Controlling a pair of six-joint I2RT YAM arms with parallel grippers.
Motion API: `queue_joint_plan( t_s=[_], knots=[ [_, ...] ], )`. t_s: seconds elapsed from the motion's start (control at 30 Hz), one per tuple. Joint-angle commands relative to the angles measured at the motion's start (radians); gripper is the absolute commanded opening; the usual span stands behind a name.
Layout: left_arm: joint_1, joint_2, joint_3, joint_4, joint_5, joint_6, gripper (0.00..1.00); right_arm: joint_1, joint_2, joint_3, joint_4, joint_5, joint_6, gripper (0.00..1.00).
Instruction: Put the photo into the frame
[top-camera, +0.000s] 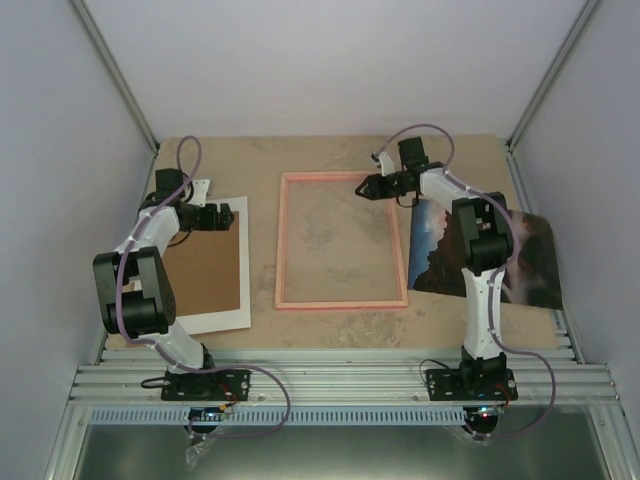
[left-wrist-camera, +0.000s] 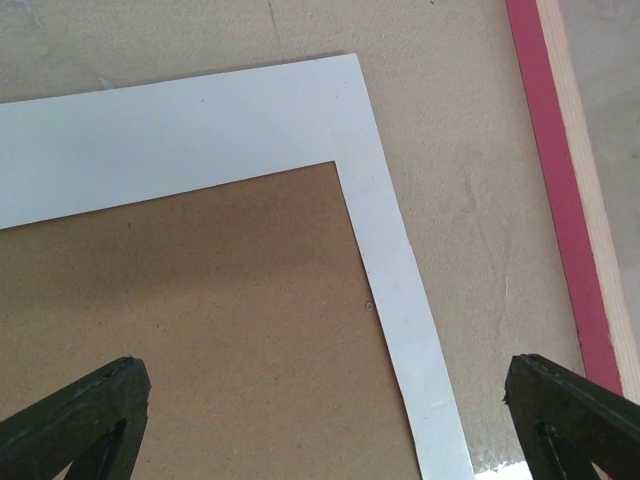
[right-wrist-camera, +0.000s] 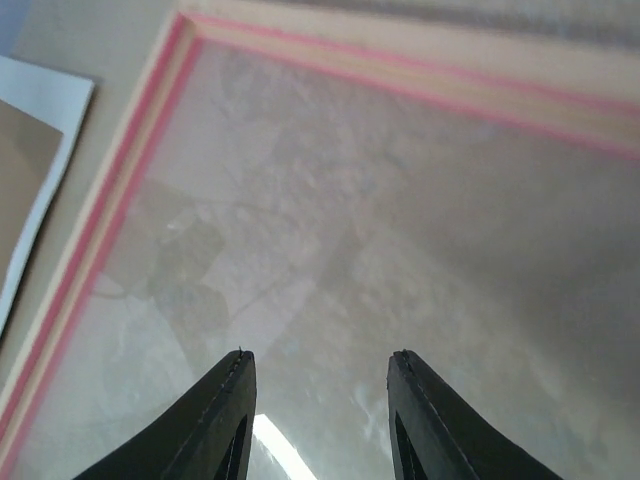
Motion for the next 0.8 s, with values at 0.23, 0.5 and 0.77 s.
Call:
queue_joint_plan(
  t_s=[0.23,0.5,0.77],
  knots=[
    [-0.010,-0.024,-0.019,0.029,-0.017,0.011,1.00,-0.011,-0.035,-0.172,-0.053,0.030,-0.069,0.38],
    [-0.010,-0.042,-0.016,0.023,-0.021,0.013,1.00,-0.017,-0.166,-0.147,-0.214,-0.090,-0.307,0.46],
    [-0.011,-0.056,-0.020,0.018,-0.015,0.023,0.99,-0.018,-0.364,-0.308,-0.405,-0.048,-0.751,0.54]
  ],
)
